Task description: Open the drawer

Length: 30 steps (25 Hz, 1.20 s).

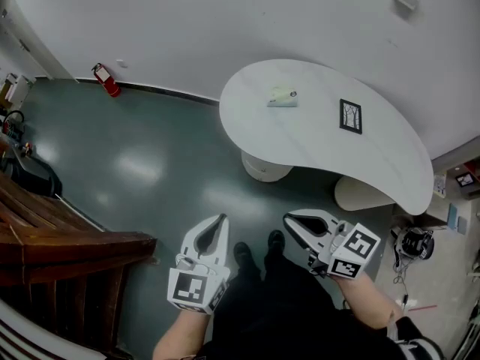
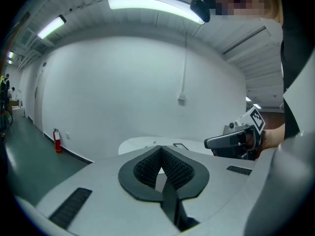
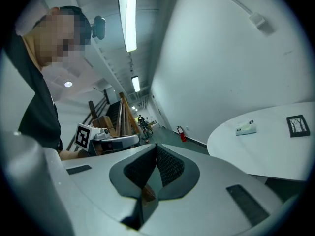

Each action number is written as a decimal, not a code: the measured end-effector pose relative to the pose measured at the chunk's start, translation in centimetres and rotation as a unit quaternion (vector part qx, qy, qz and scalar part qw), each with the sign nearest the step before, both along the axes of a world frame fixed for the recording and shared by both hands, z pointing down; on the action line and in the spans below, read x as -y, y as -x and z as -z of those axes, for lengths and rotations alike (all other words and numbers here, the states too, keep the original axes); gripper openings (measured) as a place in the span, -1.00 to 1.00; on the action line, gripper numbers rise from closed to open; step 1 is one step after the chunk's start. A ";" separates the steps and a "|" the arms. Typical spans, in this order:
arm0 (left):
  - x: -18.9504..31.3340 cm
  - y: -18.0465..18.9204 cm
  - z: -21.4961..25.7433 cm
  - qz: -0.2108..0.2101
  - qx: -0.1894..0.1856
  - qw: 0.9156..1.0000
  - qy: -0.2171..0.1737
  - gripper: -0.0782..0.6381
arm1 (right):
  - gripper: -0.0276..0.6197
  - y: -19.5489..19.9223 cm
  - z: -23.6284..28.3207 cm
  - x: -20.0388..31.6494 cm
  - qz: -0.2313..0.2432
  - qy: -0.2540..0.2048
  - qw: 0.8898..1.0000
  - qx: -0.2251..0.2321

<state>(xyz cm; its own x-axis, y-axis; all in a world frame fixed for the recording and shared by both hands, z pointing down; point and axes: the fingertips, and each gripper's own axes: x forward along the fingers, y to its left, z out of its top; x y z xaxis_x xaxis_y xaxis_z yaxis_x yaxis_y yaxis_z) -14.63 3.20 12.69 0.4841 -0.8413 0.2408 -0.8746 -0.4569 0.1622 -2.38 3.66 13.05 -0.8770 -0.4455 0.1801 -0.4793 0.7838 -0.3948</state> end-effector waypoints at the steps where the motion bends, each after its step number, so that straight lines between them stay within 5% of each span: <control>1: 0.6 -0.1 -0.7 -0.002 0.002 1.000 0.010 -0.75 | -0.88 -0.1 -0.4 0.5 -0.002 0.005 1.000 -0.001; 8: 4.7 -3.4 -3.4 -0.020 0.019 0.998 0.049 -0.75 | -0.88 -2.4 -1.9 4.2 0.000 0.014 1.000 0.008; 18: 9.2 -8.6 -7.7 0.007 0.013 0.998 0.059 -0.75 | -0.88 -6.2 -6.9 7.0 0.012 0.010 1.000 0.014; 30: 12.8 -7.9 -22.0 -0.006 0.039 0.996 0.082 -0.75 | -0.88 -3.2 -17.0 11.0 0.019 0.040 0.999 0.005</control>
